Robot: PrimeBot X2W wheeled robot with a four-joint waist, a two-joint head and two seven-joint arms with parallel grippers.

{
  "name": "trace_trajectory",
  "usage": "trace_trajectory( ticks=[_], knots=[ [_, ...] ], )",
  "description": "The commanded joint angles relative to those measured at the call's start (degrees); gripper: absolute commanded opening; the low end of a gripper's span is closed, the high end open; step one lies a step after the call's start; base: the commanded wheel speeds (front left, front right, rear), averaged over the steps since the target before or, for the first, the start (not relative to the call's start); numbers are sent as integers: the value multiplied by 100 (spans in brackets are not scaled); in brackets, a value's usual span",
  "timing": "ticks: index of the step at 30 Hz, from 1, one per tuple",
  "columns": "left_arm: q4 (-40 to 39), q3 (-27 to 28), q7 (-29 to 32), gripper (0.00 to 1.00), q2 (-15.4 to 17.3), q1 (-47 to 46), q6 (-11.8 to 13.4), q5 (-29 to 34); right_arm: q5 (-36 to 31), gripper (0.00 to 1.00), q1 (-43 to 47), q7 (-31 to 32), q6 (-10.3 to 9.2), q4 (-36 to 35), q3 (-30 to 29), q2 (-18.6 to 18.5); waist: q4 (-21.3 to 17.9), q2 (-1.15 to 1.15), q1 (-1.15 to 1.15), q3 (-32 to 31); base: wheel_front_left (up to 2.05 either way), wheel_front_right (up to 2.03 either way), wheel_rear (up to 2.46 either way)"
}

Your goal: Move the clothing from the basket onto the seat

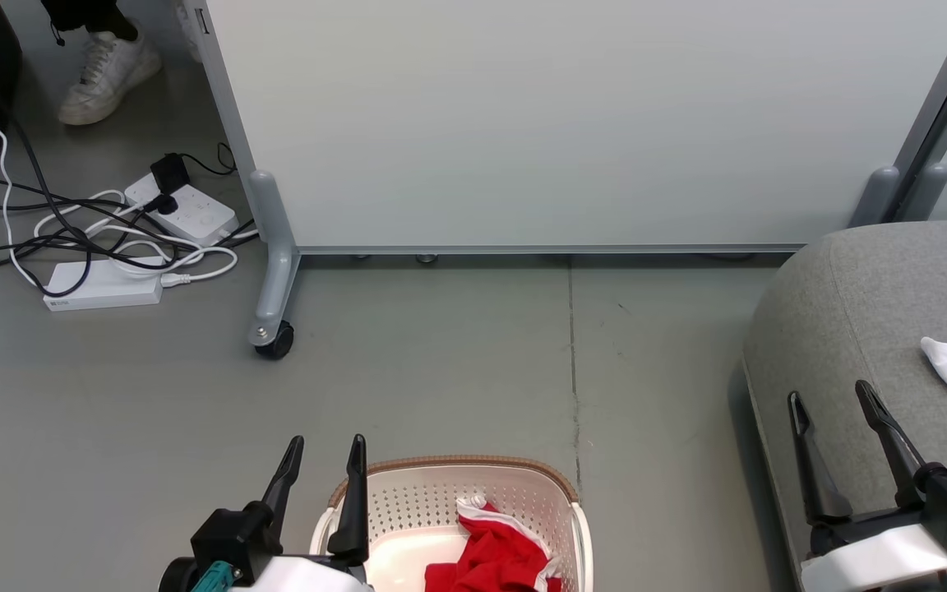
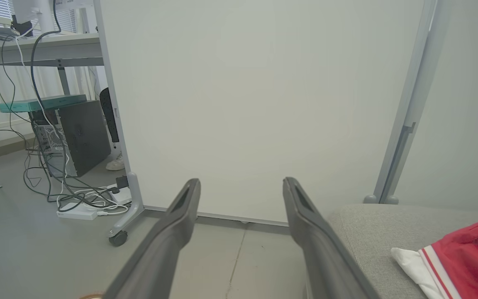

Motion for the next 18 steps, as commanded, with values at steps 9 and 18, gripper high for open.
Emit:
trace_trajectory(
  ticks=[9, 18],
  knots=[
    [197, -291, -2, 100, 23, -252, -119, 77, -21, 100, -65, -15, 0, -27, -45, -148, -81, 0, 0, 438, 0, 0, 0],
    [1079, -847, -3, 100, 24, -1306, -184, 341, 9, 100, -531, -16, 0, -205, -108, -342, -371, 0, 0, 1942, 0, 0, 0]
  ],
)
